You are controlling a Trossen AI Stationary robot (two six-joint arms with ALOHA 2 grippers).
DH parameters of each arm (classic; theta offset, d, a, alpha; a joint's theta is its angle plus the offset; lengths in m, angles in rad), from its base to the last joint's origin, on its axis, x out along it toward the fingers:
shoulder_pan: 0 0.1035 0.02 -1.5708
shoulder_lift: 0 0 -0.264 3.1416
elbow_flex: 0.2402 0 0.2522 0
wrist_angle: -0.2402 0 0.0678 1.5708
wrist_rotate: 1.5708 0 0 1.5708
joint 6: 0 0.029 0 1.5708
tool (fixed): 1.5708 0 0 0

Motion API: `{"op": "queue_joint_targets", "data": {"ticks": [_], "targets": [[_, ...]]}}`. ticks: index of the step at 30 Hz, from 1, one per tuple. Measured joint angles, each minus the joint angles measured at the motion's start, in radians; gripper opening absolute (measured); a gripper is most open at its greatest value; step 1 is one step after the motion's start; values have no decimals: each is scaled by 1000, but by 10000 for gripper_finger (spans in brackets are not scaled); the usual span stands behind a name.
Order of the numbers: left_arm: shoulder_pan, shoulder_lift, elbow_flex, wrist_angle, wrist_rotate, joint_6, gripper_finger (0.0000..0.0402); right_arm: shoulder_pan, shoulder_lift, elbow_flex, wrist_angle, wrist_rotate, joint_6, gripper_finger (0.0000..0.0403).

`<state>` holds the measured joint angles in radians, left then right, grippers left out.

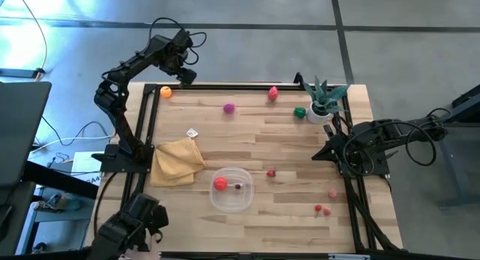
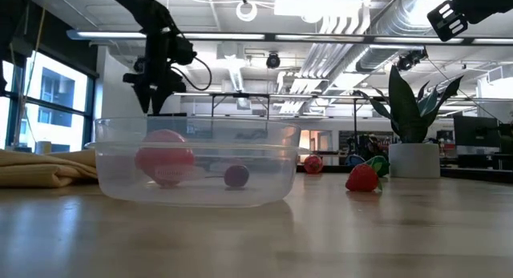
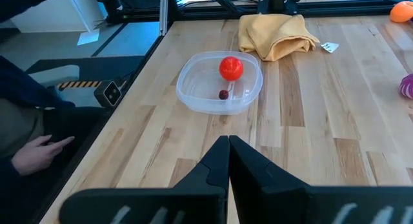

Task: Pick and placing Produce into tupperware
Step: Put the orange into the transparent bin

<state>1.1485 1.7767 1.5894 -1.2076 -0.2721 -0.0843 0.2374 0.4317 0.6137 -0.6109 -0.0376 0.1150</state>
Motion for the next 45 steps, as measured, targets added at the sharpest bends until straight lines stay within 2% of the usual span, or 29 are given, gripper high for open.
{"op": "queue_joint_targets", "data": {"ticks": [4,8,13,22,25,30,35,37,42,45], "targets": [[4,0,-40,0,0,-59,189,0,0,0,0,0,0,0],[-14,1,-63,29,-61,-74,189,0,0,0,0,0,0,0],[-22,10,-65,37,-83,-159,189,0,0,0,0,0,0,0],[-70,107,-104,55,-37,-186,189,0,0,0,0,0,-1,0],[-70,135,-108,73,-15,-140,189,0,0,0,0,0,0,0],[-68,138,-108,105,-38,-85,189,0,0,0,0,0,0,0],[-83,138,-139,112,24,-145,189,0,0,0,0,0,-2,0],[-85,139,-165,109,19,-159,189,0,0,0,0,0,-2,0],[-67,140,-245,116,32,-318,189,0,0,0,0,0,0,0],[-45,140,-258,85,72,-305,189,0,0,0,0,0,-1,0]]}}
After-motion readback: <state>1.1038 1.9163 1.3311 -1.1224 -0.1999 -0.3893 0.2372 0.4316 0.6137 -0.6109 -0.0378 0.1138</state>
